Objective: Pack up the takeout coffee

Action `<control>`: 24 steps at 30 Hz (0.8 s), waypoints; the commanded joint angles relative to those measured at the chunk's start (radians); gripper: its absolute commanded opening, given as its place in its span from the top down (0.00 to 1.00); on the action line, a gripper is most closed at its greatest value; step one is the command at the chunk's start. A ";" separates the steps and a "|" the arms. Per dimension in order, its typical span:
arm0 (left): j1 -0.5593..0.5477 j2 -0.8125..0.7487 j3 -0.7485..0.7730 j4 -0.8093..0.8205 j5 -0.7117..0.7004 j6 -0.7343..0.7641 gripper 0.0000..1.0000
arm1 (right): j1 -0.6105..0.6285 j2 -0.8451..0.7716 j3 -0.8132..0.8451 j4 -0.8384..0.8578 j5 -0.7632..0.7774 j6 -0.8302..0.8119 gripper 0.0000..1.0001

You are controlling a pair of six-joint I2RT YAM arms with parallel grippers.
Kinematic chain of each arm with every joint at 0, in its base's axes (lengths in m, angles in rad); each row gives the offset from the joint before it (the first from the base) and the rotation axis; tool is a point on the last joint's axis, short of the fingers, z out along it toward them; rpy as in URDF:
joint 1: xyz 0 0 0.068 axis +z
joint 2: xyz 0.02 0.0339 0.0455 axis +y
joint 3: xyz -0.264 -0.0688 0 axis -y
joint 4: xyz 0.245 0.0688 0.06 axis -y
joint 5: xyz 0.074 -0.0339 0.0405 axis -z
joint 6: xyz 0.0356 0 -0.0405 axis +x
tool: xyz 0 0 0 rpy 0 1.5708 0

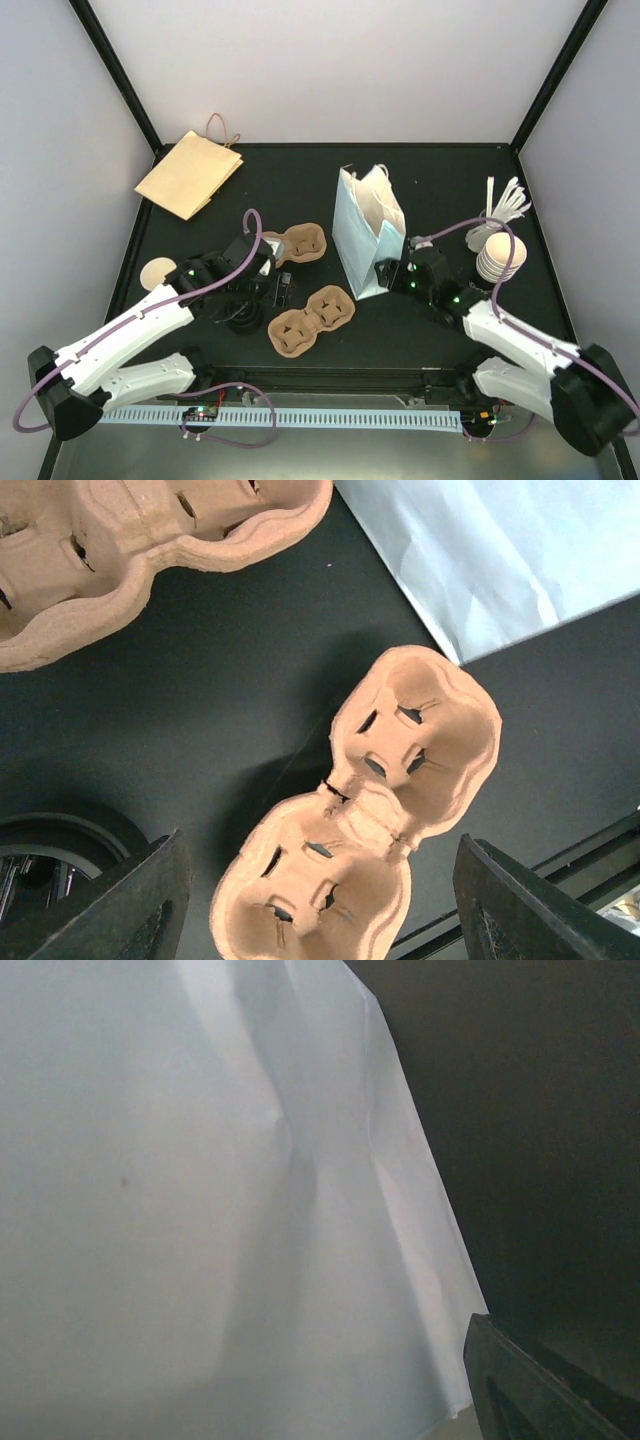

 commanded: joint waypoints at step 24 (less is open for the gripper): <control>0.114 -0.026 -0.051 0.127 0.097 0.075 0.16 | 0.490 0.032 0.283 -0.416 0.284 0.011 0.19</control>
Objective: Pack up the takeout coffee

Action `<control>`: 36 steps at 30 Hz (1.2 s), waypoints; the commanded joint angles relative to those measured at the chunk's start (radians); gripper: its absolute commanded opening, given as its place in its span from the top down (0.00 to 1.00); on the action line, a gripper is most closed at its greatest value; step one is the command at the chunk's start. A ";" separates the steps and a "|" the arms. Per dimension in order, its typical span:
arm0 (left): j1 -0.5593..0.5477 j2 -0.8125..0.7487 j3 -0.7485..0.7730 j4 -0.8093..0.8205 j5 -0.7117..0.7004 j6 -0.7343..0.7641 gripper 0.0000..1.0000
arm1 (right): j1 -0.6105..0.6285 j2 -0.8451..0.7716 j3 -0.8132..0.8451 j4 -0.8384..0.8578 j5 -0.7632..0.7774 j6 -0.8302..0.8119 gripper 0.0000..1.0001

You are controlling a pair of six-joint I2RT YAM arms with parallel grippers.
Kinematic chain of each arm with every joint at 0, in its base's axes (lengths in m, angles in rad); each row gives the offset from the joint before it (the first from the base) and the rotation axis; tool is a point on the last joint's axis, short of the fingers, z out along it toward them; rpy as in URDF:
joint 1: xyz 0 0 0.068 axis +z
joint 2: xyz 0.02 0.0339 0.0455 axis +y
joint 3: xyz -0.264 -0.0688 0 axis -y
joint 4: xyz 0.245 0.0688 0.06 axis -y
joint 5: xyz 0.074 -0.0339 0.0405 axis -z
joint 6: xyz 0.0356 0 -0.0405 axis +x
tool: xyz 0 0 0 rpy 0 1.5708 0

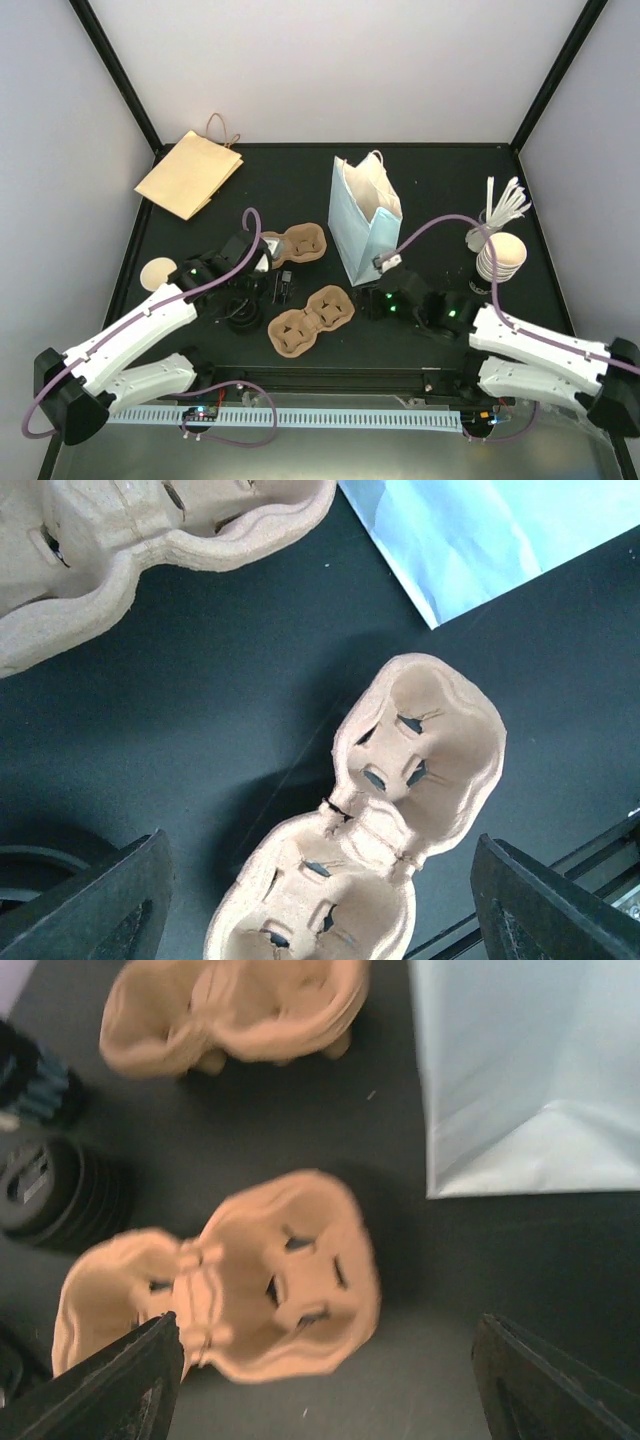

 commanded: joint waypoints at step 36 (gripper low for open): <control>0.079 -0.170 0.041 -0.012 -0.077 0.042 0.09 | 0.307 0.915 0.603 -0.239 -0.037 -0.128 0.33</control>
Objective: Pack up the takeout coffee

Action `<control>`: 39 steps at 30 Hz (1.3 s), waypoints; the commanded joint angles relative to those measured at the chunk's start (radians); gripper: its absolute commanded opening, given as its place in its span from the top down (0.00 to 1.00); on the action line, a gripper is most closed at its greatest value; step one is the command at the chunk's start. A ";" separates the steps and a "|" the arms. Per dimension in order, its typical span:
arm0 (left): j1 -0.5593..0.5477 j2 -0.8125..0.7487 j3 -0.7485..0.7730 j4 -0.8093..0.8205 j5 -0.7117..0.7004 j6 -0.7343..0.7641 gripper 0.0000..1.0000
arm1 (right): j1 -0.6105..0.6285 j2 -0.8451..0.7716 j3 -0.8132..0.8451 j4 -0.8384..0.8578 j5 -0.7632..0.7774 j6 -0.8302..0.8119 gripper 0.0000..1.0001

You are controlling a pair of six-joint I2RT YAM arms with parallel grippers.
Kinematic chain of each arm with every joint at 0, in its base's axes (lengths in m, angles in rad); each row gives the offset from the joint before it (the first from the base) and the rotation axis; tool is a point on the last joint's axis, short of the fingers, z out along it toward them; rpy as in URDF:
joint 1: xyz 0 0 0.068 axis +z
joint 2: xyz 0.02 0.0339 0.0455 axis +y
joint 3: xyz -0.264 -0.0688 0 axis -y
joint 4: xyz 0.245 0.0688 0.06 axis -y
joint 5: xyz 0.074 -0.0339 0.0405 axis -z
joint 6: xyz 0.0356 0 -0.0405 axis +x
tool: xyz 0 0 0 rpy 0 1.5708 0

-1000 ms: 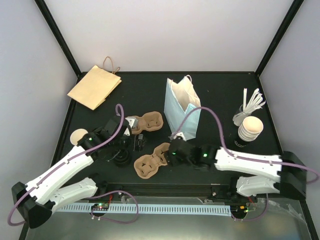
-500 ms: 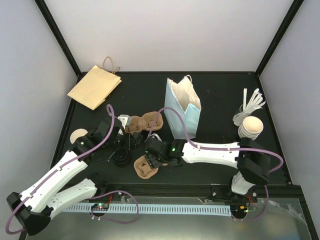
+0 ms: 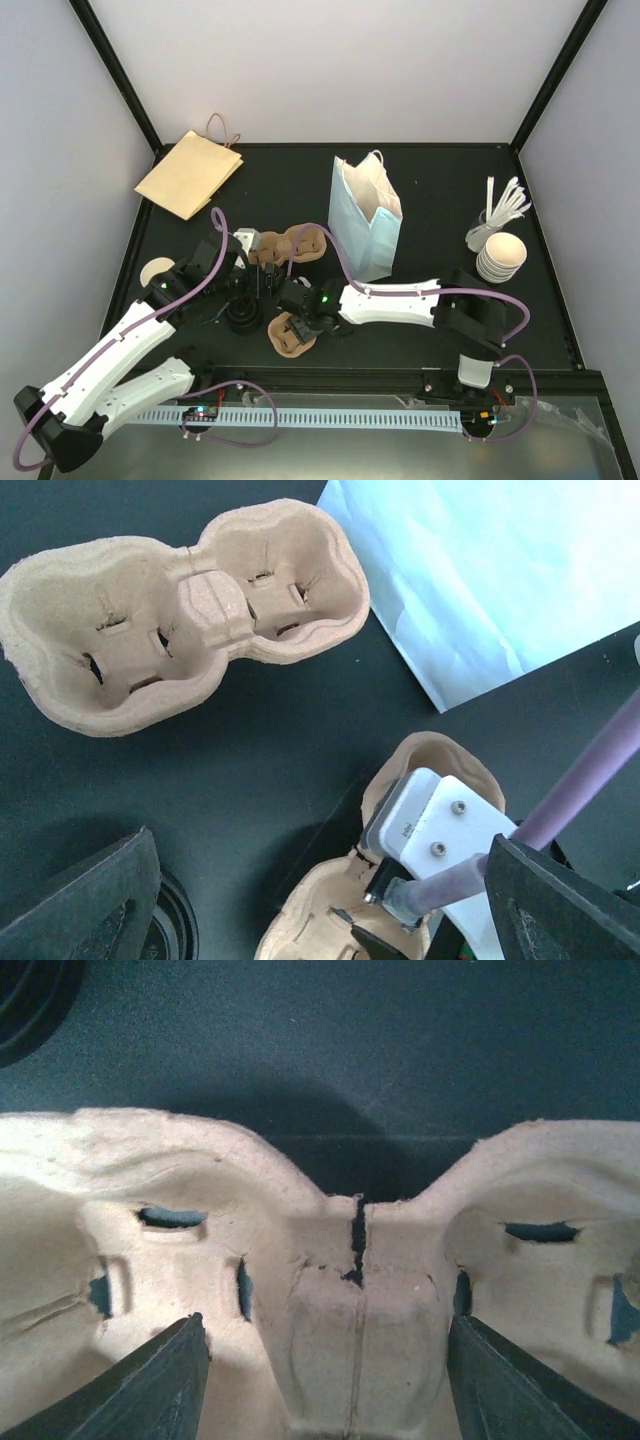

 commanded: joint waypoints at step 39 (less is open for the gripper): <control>0.025 -0.011 0.067 -0.032 -0.001 0.023 0.08 | 0.003 -0.157 0.031 -0.091 0.055 -0.059 0.37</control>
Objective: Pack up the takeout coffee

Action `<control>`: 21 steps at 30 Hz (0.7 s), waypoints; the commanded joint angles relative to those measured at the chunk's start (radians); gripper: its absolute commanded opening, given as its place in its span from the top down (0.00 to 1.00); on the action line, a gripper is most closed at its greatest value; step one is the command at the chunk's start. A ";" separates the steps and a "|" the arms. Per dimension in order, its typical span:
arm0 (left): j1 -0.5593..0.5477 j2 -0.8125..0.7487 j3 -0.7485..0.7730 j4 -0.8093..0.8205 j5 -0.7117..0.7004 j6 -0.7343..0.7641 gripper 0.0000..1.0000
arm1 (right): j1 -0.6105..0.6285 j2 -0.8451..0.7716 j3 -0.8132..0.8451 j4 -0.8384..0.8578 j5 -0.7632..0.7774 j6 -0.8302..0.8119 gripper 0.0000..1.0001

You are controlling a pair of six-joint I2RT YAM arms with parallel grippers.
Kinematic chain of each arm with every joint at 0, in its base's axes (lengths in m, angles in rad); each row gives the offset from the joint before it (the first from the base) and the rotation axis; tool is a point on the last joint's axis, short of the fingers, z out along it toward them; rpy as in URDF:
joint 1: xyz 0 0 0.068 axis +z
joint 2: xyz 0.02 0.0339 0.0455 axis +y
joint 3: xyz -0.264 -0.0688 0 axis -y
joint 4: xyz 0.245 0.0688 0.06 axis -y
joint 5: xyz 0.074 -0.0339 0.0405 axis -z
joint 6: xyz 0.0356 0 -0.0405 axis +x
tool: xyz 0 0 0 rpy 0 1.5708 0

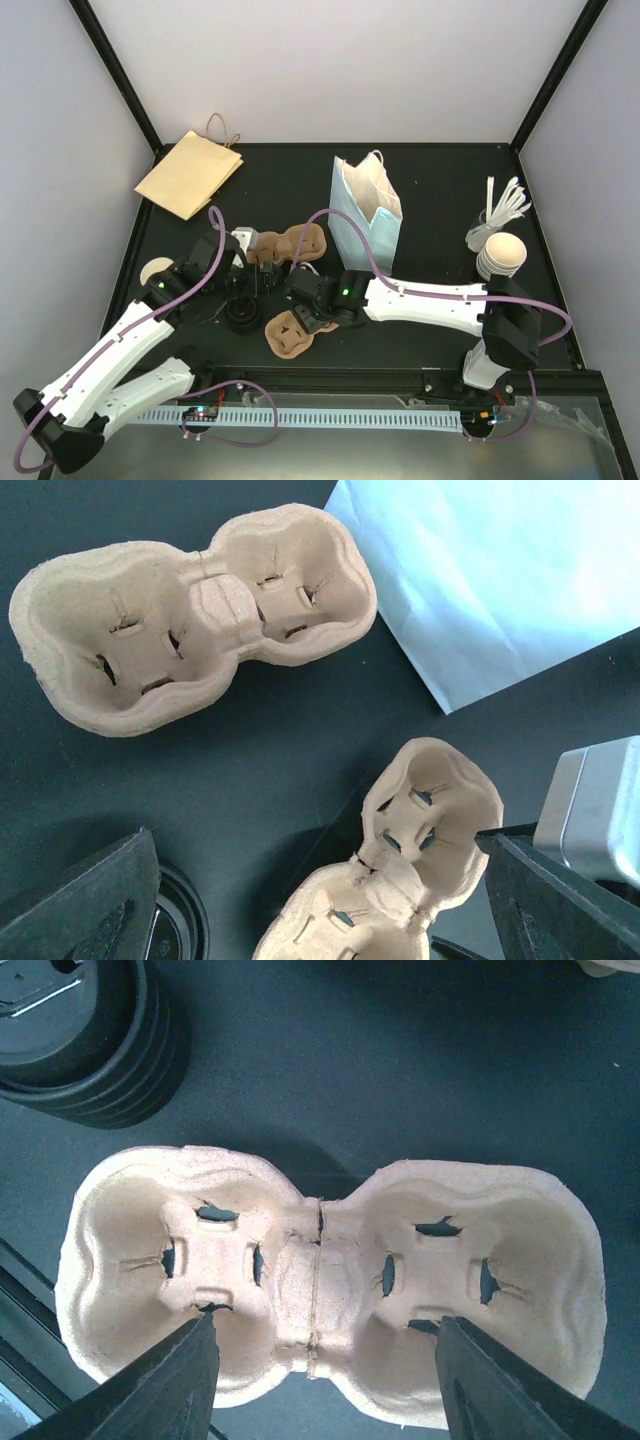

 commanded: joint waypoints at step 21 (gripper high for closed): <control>0.022 -0.013 0.053 -0.031 -0.013 0.026 0.08 | -0.003 0.256 0.060 0.011 -0.058 -0.011 0.30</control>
